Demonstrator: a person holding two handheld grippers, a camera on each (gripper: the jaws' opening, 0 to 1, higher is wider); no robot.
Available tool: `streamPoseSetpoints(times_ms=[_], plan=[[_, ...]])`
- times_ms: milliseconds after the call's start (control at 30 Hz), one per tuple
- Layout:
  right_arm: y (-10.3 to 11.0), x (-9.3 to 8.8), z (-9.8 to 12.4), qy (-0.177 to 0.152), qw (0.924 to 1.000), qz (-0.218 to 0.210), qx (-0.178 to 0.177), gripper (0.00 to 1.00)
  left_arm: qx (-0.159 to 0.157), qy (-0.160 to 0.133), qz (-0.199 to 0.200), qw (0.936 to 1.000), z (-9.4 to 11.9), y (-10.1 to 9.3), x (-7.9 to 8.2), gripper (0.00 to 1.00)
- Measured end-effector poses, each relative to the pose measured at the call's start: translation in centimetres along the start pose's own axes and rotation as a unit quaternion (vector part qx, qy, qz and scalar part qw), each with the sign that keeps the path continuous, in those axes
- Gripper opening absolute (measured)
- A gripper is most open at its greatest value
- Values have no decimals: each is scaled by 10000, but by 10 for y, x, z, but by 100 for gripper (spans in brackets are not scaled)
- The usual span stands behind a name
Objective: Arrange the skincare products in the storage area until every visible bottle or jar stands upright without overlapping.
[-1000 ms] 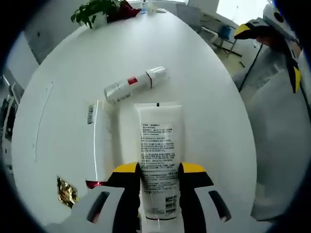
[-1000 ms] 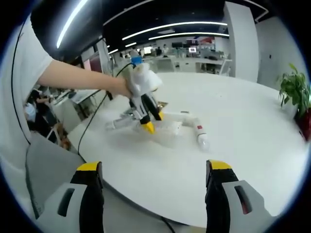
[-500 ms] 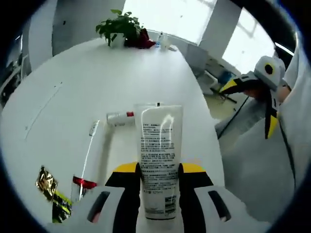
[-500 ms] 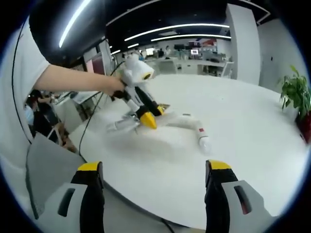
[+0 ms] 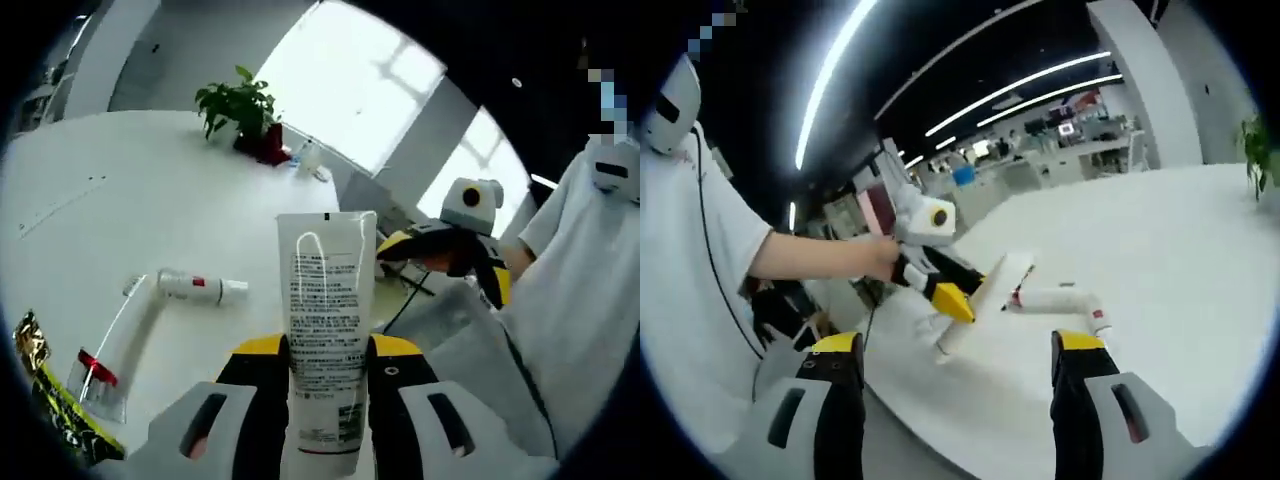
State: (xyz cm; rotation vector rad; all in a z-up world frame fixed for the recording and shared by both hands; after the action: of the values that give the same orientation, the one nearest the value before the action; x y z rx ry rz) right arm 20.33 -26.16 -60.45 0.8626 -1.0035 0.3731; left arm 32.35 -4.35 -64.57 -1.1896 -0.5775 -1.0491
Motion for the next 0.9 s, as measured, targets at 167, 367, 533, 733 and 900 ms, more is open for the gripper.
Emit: streamPoseSetpoints(times_ms=[167,367,533,733,900], plan=[[-2,20,-7,-352,9972,-174,629,72,-413,-560,3,9976,5,-23,11,26],[5,47,-18,-546,9879,-195,1437,63,-964,-1070,-307,9891,11,-47,27,27],[9,65,-30,-668,9786,-138,1944,61,-1260,-1242,-578,9825,14,-62,36,27],[21,76,-41,-779,9517,40,2971,51,-1866,-1635,-784,9656,19,-87,45,27],[37,81,-48,-859,9095,8,4067,40,-2124,-1731,-804,9584,21,-98,48,27]])
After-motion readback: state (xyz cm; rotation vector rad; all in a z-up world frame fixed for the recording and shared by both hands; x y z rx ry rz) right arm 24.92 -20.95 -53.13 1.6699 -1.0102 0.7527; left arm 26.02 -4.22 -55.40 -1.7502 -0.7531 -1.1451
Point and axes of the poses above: the point that each gripper's makers call its tool centre point, and the gripper's own axes: z roughly backward along the fingers, y roughly to its left, x roughly out of its top, the point moved 10 cm from there along z, roughly backward along the fingers, and after that the axes turned 7 degrees about -z, right-handed, at the moved point
